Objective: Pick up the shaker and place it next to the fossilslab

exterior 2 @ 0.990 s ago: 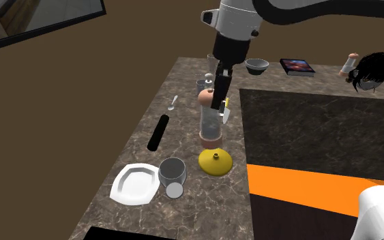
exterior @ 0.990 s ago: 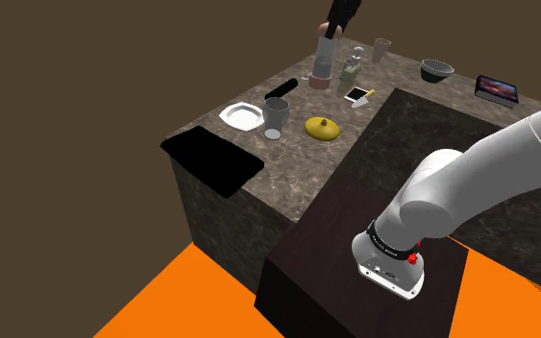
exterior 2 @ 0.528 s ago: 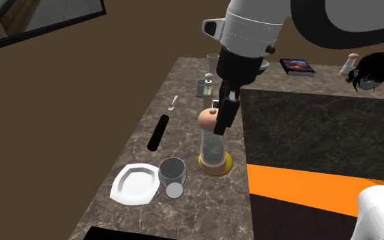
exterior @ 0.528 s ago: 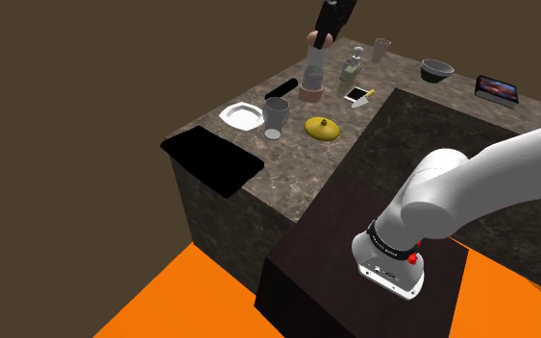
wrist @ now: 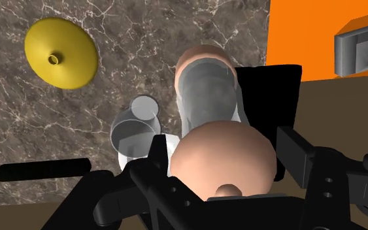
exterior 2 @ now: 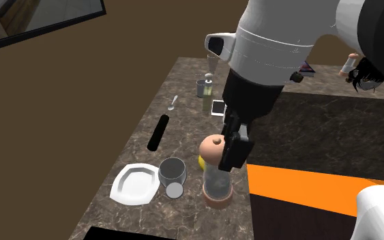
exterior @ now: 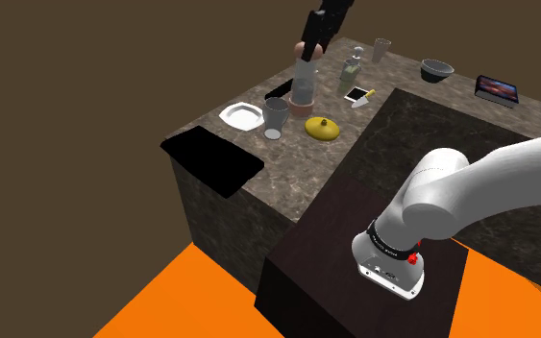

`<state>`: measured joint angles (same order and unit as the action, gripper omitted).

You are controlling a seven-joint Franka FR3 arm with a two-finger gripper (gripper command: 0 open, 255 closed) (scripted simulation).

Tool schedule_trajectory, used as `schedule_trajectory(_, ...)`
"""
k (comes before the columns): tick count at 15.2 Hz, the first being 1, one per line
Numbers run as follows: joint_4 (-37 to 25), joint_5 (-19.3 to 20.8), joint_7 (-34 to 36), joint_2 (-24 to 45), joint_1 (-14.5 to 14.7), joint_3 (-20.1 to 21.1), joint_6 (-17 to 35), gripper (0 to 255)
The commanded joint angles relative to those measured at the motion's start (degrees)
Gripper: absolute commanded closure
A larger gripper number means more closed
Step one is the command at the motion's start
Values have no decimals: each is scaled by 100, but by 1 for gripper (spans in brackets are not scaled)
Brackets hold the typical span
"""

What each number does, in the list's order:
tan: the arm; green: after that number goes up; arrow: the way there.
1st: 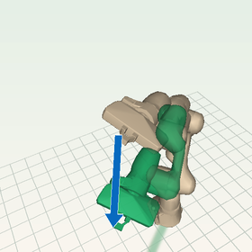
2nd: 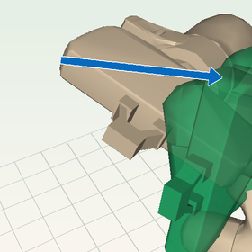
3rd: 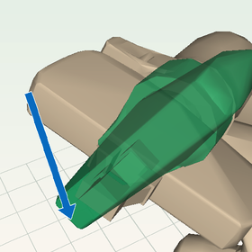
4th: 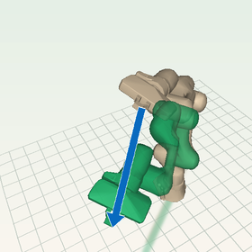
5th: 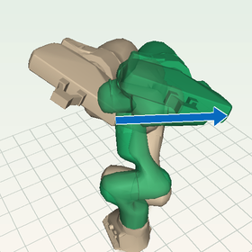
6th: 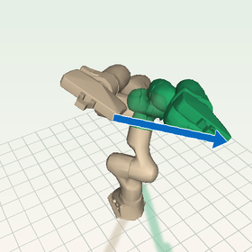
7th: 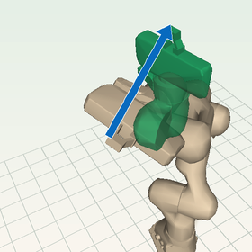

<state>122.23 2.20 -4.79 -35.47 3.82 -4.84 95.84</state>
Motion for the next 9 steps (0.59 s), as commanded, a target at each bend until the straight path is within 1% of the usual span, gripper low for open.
schedule_trajectory(1, 168, -5, 32, -57, 2, 20, 111, 255)
schedule_trajectory(9, 895, 15, 36, -203, -11, 5, 693, 255)
